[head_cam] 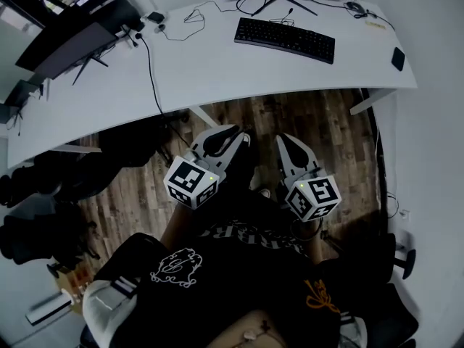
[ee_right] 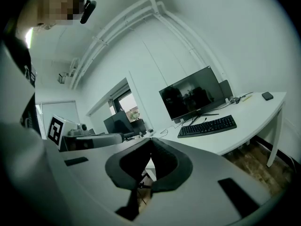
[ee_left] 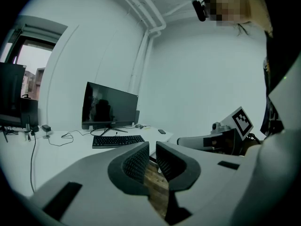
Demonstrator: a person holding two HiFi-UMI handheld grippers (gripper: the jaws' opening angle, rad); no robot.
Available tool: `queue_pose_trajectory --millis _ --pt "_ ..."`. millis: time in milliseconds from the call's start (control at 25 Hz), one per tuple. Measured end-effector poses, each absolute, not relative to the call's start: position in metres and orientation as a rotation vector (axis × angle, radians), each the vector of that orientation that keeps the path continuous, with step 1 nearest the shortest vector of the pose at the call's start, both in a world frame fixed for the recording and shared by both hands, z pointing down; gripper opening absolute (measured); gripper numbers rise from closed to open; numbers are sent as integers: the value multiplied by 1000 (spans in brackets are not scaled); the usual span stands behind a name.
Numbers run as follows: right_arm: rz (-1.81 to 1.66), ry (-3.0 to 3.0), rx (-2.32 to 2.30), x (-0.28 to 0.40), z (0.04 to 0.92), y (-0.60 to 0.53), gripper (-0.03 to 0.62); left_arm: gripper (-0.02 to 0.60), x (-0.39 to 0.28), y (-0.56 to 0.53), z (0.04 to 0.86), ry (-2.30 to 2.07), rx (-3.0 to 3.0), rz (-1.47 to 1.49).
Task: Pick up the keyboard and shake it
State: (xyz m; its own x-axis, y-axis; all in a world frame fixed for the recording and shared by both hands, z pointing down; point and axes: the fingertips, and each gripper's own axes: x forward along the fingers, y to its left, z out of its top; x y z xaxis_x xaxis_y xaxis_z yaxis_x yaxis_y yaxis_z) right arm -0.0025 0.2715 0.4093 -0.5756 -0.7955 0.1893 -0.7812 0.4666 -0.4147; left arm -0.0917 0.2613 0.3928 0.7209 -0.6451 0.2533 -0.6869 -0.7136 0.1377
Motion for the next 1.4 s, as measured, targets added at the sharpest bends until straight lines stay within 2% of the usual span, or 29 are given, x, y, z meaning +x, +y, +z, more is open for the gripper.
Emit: queue_pose_trajectory --millis 280,720,1080,1400 --pt "-762 2612 -1578 10 424 177 13 57 -90 162 410 -964 2718 319" --pt "-805 2575 -1691 -19 426 38 14 57 -140 -5 413 -953 2718 305" --pt "-864 2508 -1778 -33 435 -16 14 57 -160 -67 428 -861 2715 313" --pt "-899 2448 -1845 -21 441 -29 13 57 -146 -88 433 -785 2747 297"
